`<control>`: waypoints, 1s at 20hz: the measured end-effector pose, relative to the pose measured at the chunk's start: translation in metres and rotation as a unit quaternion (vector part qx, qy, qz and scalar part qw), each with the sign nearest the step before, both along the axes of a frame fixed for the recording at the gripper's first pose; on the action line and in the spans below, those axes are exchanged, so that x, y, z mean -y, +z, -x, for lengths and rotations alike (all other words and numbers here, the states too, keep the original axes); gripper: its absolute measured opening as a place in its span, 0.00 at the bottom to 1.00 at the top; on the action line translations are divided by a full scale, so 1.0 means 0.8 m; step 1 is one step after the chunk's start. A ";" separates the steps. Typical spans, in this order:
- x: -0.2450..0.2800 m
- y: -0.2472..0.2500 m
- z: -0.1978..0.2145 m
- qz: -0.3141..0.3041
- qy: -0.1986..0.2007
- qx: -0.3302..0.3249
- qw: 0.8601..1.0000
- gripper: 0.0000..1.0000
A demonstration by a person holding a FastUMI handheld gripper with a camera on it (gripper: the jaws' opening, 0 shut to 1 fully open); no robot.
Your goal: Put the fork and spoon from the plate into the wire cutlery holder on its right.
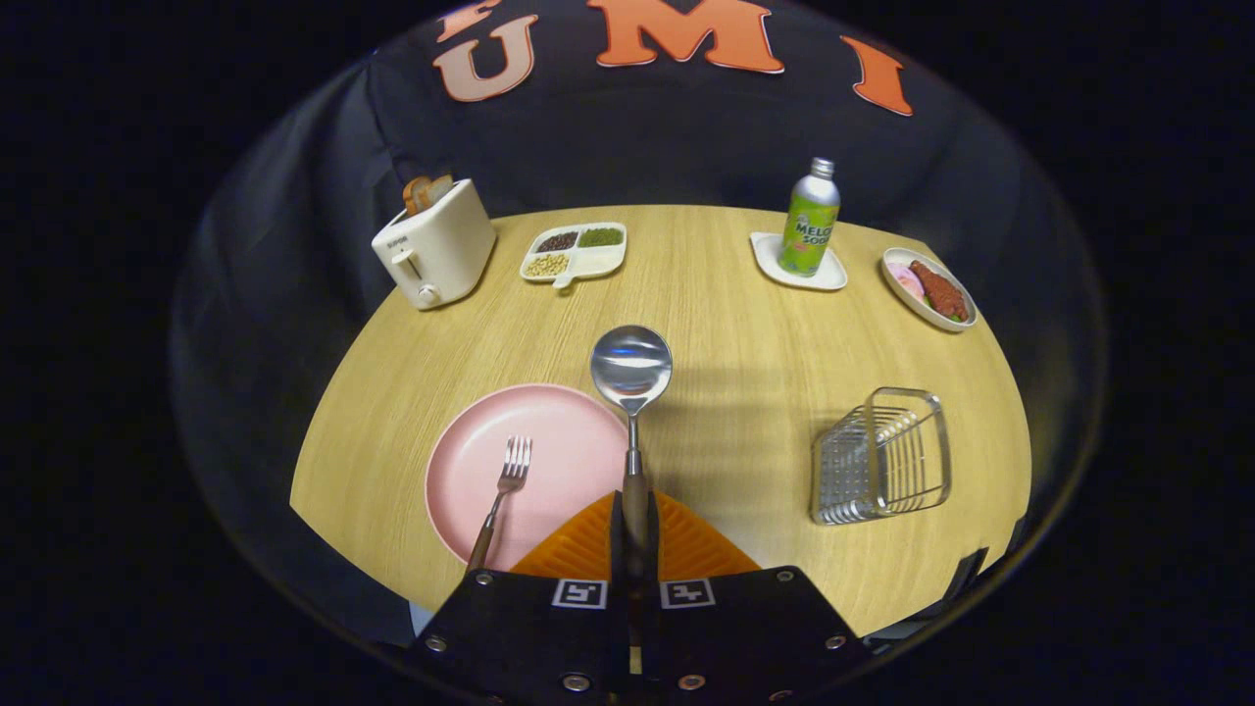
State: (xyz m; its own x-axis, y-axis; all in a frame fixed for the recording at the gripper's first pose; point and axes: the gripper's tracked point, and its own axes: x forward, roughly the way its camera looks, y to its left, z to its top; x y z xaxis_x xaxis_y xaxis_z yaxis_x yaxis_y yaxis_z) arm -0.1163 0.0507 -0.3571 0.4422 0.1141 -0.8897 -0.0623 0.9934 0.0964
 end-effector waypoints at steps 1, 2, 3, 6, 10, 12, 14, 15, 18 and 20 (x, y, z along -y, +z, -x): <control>0.015 0.008 -0.001 0.000 -0.012 0.000 1.000 0.05; 0.029 0.014 -0.002 0.000 -0.024 0.002 1.000 0.05; 0.046 0.021 -0.004 0.003 -0.034 0.006 0.999 0.05; 0.096 0.031 0.005 0.021 -0.053 -0.007 0.998 0.05; 0.147 0.028 0.021 0.050 -0.060 -0.048 0.996 0.05; 0.166 0.025 0.026 0.064 -0.055 -0.064 0.994 0.05; 0.184 0.021 0.035 0.075 -0.048 -0.087 0.992 0.05; 0.192 0.017 0.038 0.082 -0.042 -0.099 0.991 0.05; 0.202 0.007 0.046 0.091 -0.025 -0.135 0.986 0.05; 0.207 0.005 0.052 0.091 -0.013 -0.156 0.984 0.05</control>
